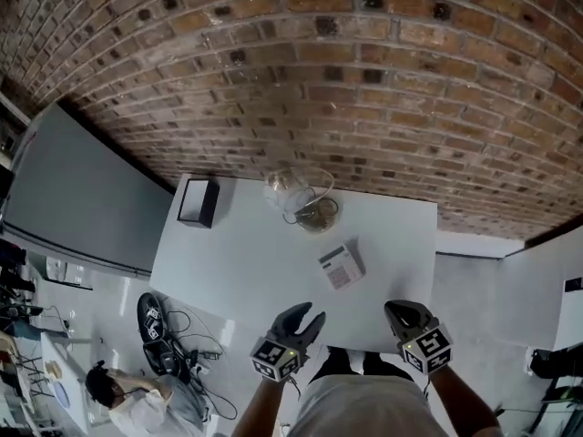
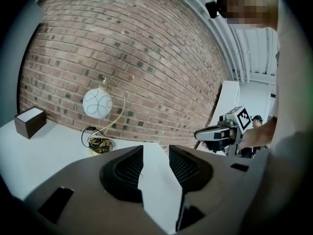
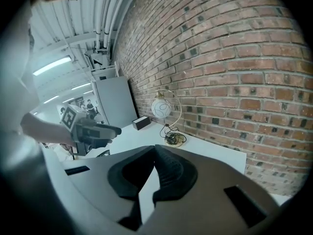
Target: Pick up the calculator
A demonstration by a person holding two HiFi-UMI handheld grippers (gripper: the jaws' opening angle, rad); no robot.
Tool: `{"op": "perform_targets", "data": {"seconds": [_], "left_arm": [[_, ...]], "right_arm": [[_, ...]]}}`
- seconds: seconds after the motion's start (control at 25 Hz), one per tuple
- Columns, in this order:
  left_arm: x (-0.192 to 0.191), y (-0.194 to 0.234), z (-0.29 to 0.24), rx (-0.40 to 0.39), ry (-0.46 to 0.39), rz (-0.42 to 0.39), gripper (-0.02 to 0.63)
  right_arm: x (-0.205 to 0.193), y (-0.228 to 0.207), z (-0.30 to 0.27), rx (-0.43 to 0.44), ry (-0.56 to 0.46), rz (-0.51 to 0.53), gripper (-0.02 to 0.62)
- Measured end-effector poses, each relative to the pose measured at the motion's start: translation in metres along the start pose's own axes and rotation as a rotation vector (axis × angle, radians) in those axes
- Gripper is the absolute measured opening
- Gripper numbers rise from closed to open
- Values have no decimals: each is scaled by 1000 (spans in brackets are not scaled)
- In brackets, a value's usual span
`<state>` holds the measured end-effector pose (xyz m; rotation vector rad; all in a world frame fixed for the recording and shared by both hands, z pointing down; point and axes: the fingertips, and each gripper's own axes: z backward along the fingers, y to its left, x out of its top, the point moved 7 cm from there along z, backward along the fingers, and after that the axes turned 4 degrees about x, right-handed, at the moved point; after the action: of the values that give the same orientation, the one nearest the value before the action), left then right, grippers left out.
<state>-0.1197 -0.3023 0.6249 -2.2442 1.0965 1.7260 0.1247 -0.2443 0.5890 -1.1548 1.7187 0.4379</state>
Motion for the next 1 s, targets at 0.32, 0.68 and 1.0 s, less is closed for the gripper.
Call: {"op": "perform_targets", "data": {"seconds": [0.32, 0.68, 1.0], "left_arm": [[-19, 72, -40, -87, 98, -2, 181], [-60, 137, -110, -127, 227, 8, 218], [-97, 174, -168, -116, 340, 29, 219]], "right_arm": [[0, 7, -31, -90, 37, -27, 12], [-12, 7, -69, -149, 62, -118, 12], [-37, -2, -100, -143, 113, -159, 12]]}}
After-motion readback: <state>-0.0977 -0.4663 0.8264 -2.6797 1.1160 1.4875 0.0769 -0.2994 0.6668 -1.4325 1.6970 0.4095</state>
